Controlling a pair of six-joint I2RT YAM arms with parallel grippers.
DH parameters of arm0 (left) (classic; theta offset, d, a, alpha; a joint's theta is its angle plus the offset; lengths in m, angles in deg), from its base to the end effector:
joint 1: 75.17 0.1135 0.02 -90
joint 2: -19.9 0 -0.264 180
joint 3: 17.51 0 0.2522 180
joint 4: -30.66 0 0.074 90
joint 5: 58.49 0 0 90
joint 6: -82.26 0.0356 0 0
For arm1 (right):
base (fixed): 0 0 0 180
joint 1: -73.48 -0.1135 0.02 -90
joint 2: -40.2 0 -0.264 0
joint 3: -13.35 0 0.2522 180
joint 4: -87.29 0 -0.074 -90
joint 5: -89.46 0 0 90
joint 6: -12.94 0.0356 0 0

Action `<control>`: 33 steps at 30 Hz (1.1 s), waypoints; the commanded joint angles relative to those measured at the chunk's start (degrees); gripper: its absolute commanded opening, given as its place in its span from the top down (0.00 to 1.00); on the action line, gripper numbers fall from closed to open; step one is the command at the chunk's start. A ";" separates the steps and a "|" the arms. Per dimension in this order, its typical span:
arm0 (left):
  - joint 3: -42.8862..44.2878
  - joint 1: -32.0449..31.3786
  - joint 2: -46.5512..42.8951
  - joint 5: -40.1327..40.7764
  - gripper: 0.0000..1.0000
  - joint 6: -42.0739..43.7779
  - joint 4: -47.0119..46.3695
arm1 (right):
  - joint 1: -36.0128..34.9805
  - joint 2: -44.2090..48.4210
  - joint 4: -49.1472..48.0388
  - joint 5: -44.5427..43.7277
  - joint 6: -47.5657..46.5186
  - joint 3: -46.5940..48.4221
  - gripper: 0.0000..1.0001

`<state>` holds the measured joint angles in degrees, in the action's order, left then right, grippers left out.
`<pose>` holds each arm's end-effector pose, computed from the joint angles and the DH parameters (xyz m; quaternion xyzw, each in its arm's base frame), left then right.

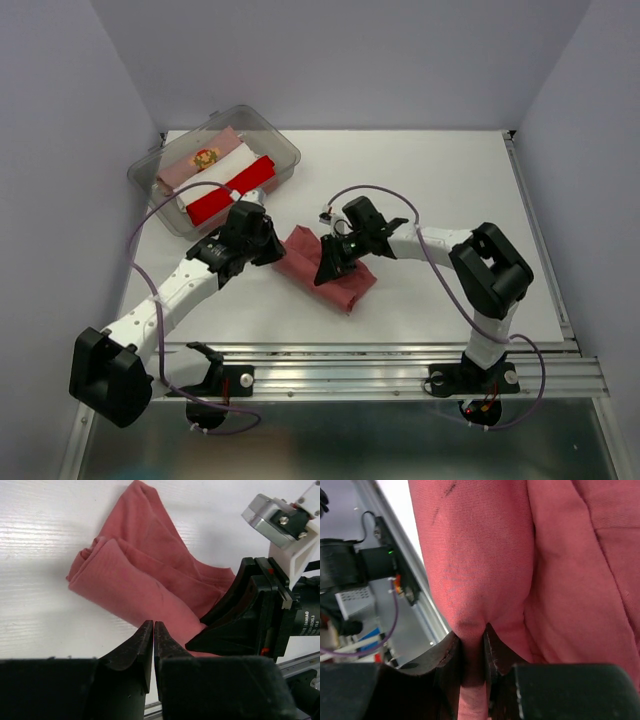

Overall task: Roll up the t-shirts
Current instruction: Roll the T-shirt to the center of the board.

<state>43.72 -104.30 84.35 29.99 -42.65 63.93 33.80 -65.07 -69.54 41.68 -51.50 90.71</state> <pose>0.2145 -0.1206 0.2723 -0.0391 0.8920 -0.2487 0.3754 0.2737 0.2581 0.1720 -0.2272 0.8582 0.4536 0.0787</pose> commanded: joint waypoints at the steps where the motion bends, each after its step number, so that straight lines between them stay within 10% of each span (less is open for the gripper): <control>1: -1.40 -0.76 0.33 -0.77 0.83 -0.24 -3.07 | 1.00 -2.39 -1.76 10.77 3.88 3.38 0.99; 33: -0.97 -2.08 13.24 4.07 0.94 1.52 -6.32 | 5.14 -9.42 -2.38 15.88 8.28 5.05 0.98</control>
<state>41.60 -105.98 96.09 31.87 -42.24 59.60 38.63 -74.04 -70.48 56.85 -43.54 93.94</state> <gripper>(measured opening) 0.087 0.246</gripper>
